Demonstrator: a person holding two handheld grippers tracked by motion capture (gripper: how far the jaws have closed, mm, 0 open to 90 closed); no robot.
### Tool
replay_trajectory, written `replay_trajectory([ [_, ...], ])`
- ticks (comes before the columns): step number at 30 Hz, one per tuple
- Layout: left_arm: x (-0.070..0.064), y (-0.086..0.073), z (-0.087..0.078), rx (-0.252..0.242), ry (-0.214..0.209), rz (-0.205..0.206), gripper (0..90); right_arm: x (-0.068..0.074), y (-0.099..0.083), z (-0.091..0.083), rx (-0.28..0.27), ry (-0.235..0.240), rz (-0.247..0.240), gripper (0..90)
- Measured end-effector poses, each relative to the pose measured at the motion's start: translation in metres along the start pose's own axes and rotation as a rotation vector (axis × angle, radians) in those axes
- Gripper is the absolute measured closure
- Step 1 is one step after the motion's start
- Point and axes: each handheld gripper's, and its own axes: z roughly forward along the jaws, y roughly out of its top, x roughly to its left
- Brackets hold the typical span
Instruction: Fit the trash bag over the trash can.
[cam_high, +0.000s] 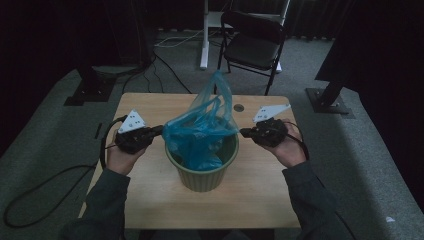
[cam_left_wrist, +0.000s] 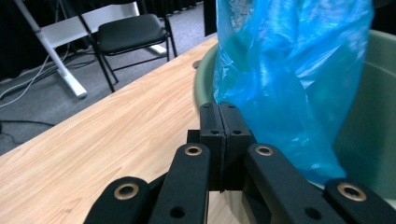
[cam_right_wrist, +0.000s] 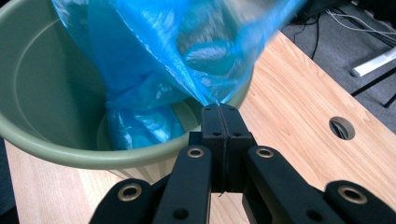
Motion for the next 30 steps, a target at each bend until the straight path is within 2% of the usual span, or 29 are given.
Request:
replay_trajectory([
  [1, 0.000, 0.000, 0.000, 0.000, 0.000, 0.000, 89.4, -0.001, -0.001, 0.000, 0.004, -0.003, 0.003, 90.0],
  [2, 0.003, -0.003, -0.001, 0.010, 0.020, -0.003, 89.4, -0.003, -0.003, 0.001, 0.016, -0.017, 0.002, 90.0],
  [6, 0.006, -0.008, -0.001, 0.014, 0.027, -0.020, 89.4, -0.008, -0.008, 0.002, 0.025, -0.030, 0.028, 90.0],
  [11, 0.004, -0.007, 0.002, 0.019, 0.028, -0.012, 89.4, -0.011, -0.011, 0.003, 0.025, -0.021, 0.043, 90.0],
  [12, 0.003, -0.007, 0.002, 0.018, 0.027, -0.009, 89.4, -0.011, -0.009, 0.002, 0.018, -0.010, 0.043, 87.8],
  [14, 0.002, -0.006, 0.003, 0.016, 0.027, -0.007, 89.4, -0.011, -0.006, 0.000, -0.009, -0.004, 0.047, 77.9],
  [20, 0.002, -0.005, 0.005, 0.012, 0.025, -0.012, 89.4, -0.013, 0.012, -0.005, -0.072, -0.013, 0.070, 70.3],
  [25, 0.000, -0.005, 0.006, 0.013, 0.022, -0.006, 89.4, -0.020, 0.022, 0.014, -0.053, -0.038, 0.109, 66.2],
  [28, -0.001, -0.005, 0.007, 0.019, 0.018, -0.003, 89.3, -0.026, 0.025, 0.028, -0.040, -0.031, 0.139, 64.7],
  [30, -0.001, -0.005, 0.008, 0.017, 0.017, -0.004, 89.4, -0.031, 0.025, 0.040, -0.008, -0.019, 0.162, 62.8],
])
